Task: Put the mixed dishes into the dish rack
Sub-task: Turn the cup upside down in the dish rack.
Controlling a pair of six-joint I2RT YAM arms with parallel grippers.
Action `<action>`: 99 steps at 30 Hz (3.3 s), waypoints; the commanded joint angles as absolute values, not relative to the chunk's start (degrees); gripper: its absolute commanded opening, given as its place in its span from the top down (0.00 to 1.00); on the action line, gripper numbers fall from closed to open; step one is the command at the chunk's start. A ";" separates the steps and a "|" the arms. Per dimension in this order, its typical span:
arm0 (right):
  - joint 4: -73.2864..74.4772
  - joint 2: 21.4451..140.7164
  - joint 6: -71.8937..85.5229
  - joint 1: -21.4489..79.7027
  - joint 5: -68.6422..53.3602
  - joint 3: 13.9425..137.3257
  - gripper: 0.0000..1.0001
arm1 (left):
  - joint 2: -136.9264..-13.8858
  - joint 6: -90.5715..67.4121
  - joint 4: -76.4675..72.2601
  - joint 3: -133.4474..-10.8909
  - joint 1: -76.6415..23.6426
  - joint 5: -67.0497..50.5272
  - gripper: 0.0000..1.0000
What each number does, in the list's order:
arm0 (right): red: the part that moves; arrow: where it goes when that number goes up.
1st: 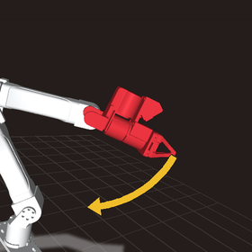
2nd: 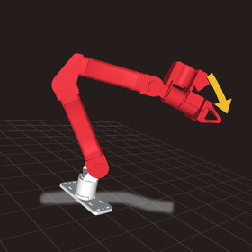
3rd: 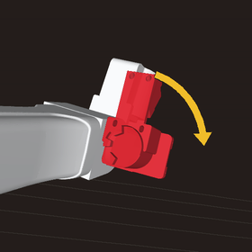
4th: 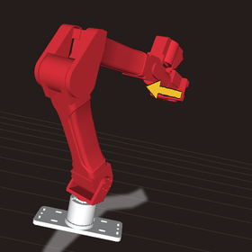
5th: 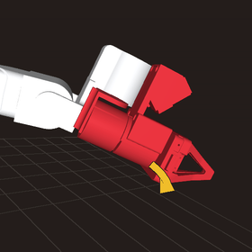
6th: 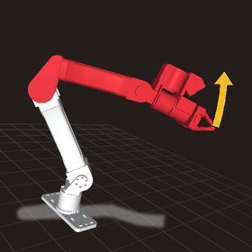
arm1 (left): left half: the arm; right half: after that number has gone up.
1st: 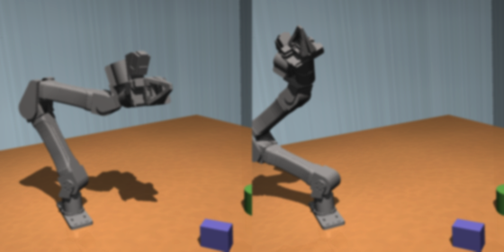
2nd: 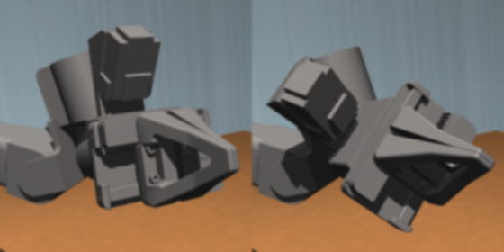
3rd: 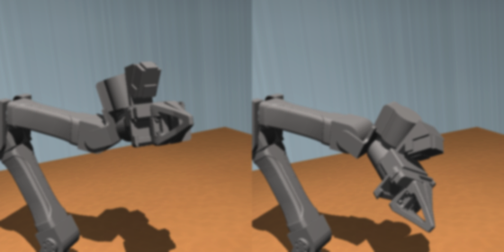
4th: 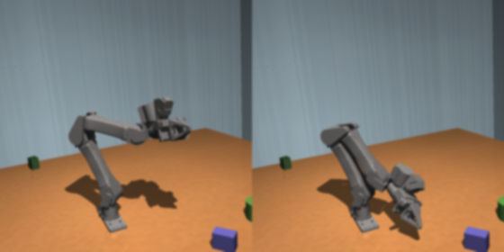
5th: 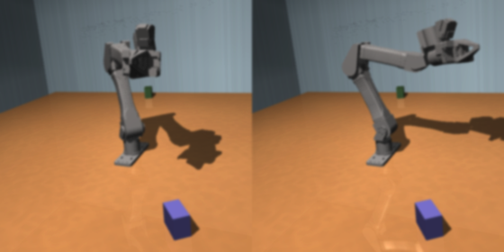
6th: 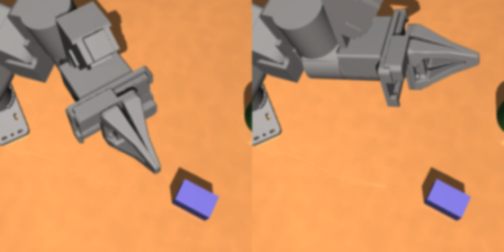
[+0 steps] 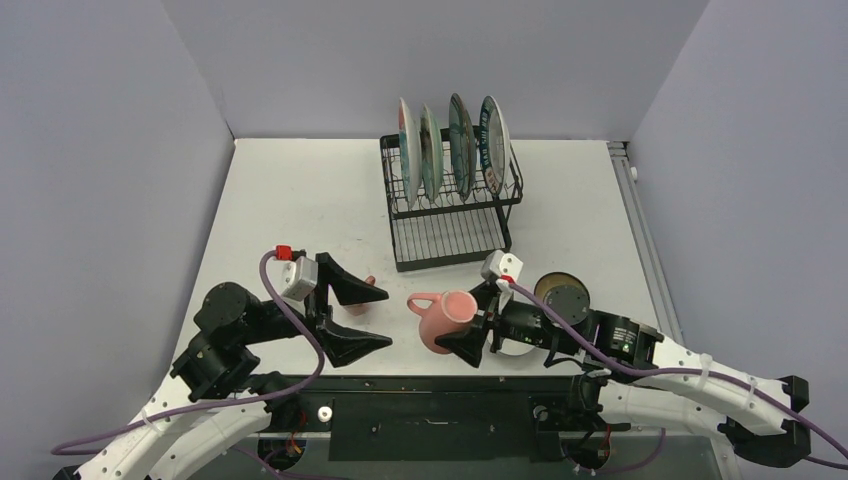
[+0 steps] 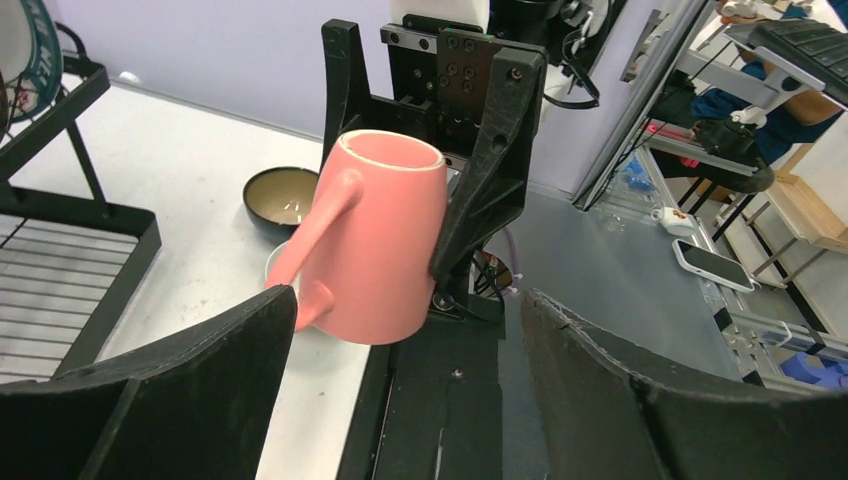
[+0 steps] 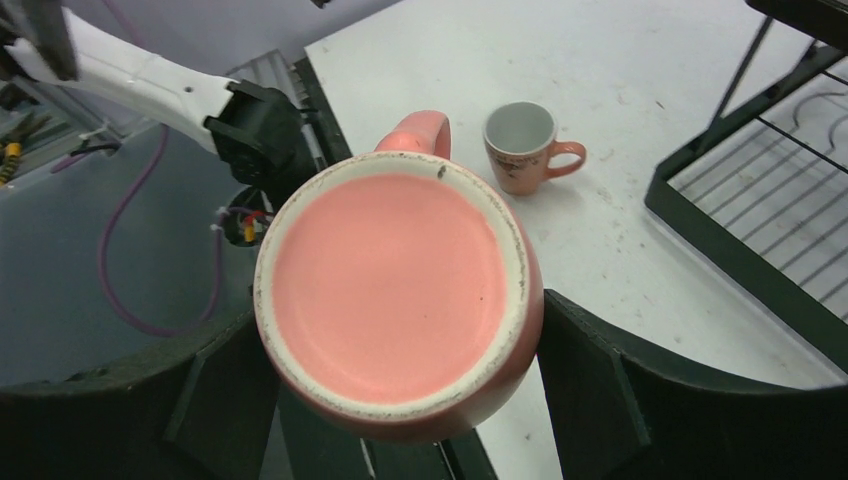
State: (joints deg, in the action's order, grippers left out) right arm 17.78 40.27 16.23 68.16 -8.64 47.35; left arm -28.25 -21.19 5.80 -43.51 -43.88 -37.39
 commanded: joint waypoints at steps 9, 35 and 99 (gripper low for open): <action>18.52 45.54 15.18 62.62 6.70 50.60 1.00 | -27.41 -16.52 14.53 -44.56 -43.73 -30.87 0.17; -2.12 59.72 13.37 44.62 6.59 42.65 1.00 | -25.15 -11.38 16.45 -37.58 -43.55 -19.12 0.04; -56.51 88.76 12.35 29.72 7.43 33.06 1.00 | -29.55 -5.54 18.28 -34.17 -41.93 -14.90 0.04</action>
State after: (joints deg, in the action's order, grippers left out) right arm -47.11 89.01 11.35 30.26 6.63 32.40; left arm -29.34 -6.50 18.72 -34.00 -42.33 -15.18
